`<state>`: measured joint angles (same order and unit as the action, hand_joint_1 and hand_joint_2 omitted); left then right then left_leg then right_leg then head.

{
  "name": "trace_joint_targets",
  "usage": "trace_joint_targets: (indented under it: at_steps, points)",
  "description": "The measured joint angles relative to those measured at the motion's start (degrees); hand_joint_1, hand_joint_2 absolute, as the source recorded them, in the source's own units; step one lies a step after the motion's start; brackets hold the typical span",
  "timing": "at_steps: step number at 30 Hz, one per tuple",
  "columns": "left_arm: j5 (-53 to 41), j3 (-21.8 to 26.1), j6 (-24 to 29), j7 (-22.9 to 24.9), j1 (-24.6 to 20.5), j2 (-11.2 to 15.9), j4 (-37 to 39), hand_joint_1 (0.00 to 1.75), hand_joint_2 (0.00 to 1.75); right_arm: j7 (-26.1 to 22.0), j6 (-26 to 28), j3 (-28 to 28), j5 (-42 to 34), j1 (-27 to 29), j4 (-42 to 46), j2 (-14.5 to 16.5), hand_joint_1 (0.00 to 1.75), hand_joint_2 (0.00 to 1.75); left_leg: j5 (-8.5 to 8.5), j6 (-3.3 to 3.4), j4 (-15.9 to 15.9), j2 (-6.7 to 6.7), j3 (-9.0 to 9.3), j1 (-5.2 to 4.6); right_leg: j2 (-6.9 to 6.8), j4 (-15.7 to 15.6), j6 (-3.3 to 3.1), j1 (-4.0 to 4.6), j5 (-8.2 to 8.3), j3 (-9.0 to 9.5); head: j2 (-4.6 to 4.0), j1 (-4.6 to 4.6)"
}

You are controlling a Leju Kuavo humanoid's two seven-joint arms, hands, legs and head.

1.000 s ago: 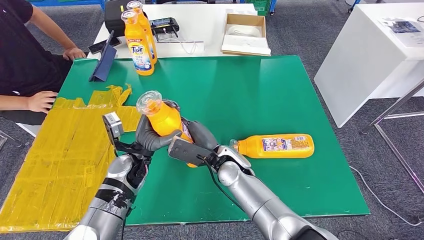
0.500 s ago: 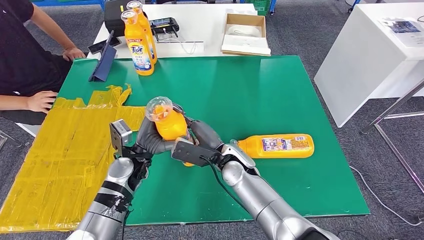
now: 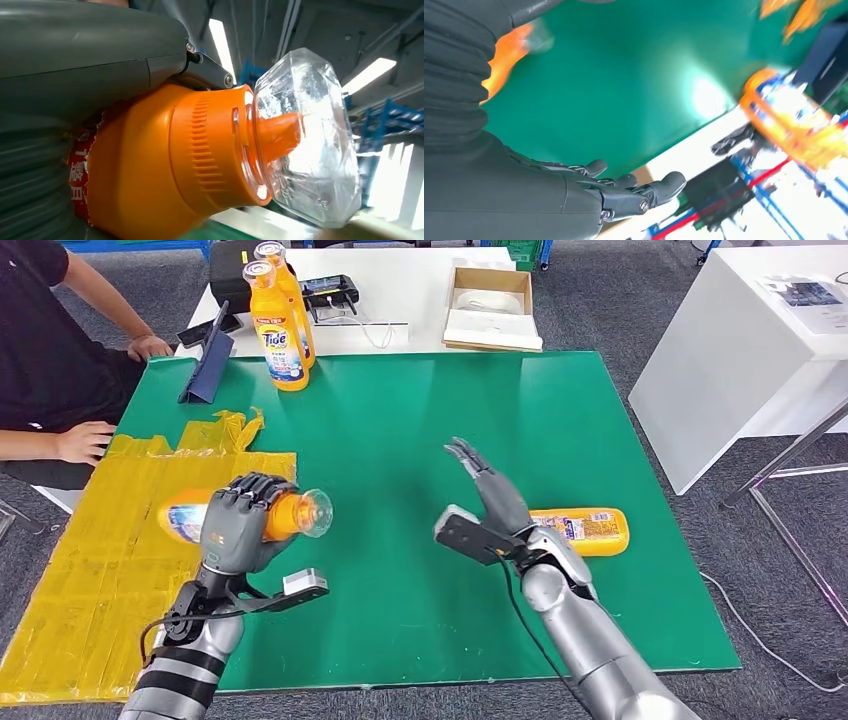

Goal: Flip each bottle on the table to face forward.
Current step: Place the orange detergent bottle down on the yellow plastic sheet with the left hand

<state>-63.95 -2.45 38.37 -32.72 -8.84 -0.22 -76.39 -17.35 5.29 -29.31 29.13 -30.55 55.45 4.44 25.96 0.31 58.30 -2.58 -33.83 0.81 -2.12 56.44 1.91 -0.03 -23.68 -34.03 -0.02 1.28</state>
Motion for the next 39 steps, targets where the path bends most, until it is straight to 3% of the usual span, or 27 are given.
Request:
trace_joint_targets:
  at_steps: [4,14,19,28,32,39]
  points:
    - [-3.3,0.2,1.3,1.4,1.4,1.1,1.3,1.75,1.75,-0.5,-0.4,2.0,-0.3,1.4,3.2,-2.9,0.0,1.75,0.0,0.01,0.0,0.0,-0.01,-0.02,0.0,0.0,0.0,-0.02,0.0,0.0,0.0,-0.01]
    - [-10.4,-0.4,0.5,6.9,1.2,2.4,4.2,1.75,1.75,-0.3,-1.6,2.9,0.9,3.5,7.0,-5.3,0.0,1.75,0.0,0.01,0.0,0.0,0.01,-0.02,0.01,0.0,0.0,-0.01,0.0,-0.03,0.0,0.01]
    - [-13.9,-2.3,-2.3,11.7,-1.4,4.2,11.1,1.75,1.75,0.8,-7.1,2.8,0.0,3.0,7.0,-8.3,0.0,1.75,-0.01,0.01,0.0,0.04,0.0,-0.03,0.0,0.0,0.01,-0.03,0.01,0.0,0.0,0.0]
    - [-14.5,-4.8,-5.1,13.3,-8.1,6.2,25.3,1.75,1.75,0.5,-10.1,2.6,-1.6,1.7,6.5,-14.4,0.0,1.75,-0.04,0.07,0.0,0.17,0.02,-0.1,-0.15,0.0,0.02,-0.06,0.02,0.07,0.0,0.02]
    - [-15.4,-5.9,-6.0,14.9,-10.1,7.2,28.3,0.0,1.75,0.6,-11.4,2.4,-1.8,2.5,7.5,-17.5,0.0,1.75,-0.04,0.07,0.0,0.18,0.05,-0.1,-0.17,0.0,0.02,-0.07,0.02,0.12,0.0,0.02]
    - [-11.8,-6.6,-9.8,13.9,-12.5,8.0,30.6,0.0,1.75,0.6,-12.3,2.3,-2.5,2.8,7.8,-20.3,0.0,1.75,-0.11,0.09,0.0,0.18,0.14,-0.1,-0.18,0.1,0.02,-0.07,0.02,0.18,0.0,0.01]
